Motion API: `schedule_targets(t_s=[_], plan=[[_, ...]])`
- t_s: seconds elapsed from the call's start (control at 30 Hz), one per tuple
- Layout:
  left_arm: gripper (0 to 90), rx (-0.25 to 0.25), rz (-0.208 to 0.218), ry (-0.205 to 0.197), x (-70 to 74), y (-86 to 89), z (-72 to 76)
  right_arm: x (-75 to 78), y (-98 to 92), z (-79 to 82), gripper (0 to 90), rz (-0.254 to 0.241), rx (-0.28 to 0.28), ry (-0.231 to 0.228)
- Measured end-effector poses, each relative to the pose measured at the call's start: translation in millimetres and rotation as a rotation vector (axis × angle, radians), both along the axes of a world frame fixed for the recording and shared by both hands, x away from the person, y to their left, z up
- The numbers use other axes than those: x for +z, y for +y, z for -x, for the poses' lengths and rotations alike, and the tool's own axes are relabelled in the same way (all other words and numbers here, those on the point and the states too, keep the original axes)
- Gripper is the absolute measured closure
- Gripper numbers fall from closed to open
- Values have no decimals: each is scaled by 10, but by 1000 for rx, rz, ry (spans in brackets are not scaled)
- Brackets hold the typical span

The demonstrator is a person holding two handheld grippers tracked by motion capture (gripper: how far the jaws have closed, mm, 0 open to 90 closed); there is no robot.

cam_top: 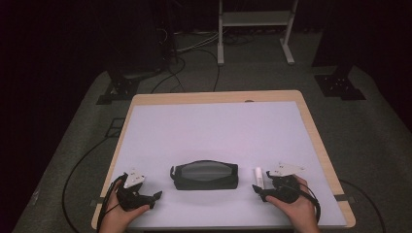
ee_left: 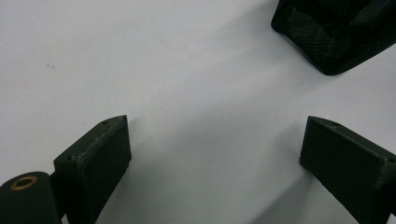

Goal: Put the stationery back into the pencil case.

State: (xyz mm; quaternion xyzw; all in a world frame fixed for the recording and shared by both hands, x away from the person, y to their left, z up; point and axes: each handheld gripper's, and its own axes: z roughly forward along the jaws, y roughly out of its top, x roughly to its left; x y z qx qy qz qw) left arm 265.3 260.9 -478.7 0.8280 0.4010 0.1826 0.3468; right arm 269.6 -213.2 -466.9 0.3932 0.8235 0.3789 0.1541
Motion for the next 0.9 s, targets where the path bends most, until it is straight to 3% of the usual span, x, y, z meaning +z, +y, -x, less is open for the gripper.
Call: schedule_targets(t_s=[0.4, 0.9], plan=[[79, -2, -1, 1, 1, 2, -3, -65, 67, 23, 380, 43, 12, -2], [78, -1, 1, 3, 0, 3, -5, -75, 22, 21, 588, 51, -40, 13]])
